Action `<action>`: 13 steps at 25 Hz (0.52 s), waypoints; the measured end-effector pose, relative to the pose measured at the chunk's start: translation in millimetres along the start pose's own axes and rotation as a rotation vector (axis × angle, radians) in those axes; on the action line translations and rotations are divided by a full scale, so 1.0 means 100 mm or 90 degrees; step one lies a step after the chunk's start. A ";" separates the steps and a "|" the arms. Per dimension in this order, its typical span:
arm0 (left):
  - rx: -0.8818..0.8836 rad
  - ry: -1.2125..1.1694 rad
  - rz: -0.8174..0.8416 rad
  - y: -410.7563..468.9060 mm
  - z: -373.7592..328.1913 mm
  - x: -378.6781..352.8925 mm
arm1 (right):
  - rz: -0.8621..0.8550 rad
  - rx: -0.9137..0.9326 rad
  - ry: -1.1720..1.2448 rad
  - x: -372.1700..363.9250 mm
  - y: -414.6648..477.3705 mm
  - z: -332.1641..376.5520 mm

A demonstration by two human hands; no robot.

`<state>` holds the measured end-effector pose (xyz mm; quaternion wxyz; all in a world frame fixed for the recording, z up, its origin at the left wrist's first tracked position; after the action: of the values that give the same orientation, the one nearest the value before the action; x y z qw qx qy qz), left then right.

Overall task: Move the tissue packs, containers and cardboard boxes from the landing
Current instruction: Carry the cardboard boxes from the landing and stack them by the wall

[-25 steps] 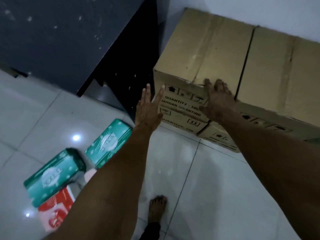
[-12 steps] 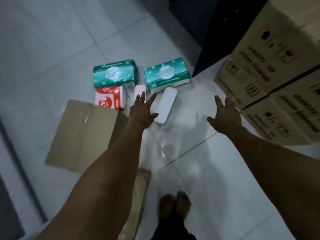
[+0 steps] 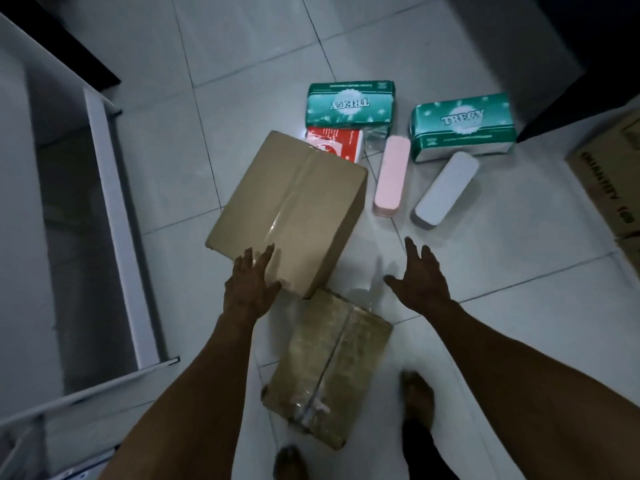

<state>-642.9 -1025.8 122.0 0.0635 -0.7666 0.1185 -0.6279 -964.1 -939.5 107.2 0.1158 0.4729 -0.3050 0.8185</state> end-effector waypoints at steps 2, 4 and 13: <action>-0.004 -0.027 -0.004 0.00 0.25 0.04 | -0.012 -0.026 0.034 -0.18 -0.06 0.24; -0.013 -0.032 0.008 0.03 0.44 0.07 | -0.019 -0.063 0.078 -0.32 -0.11 0.45; 0.018 -0.105 -0.029 1.27 0.93 -0.01 | -0.023 -0.179 0.215 -1.08 0.26 1.04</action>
<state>-565.3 -1152.4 70.7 0.0701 -0.8173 0.0866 -0.5653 -846.4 -1012.2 43.7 0.2444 0.3139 -0.3837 0.8333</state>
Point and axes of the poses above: each hand's wrist, its own y-axis towards the middle knuckle, its own x-axis out of the back of the hand, z = x × y, the point moved 6 cm from there along y, towards the middle knuckle, and after that the axes turned 14 degrees about -z, right-handed, at the moved point
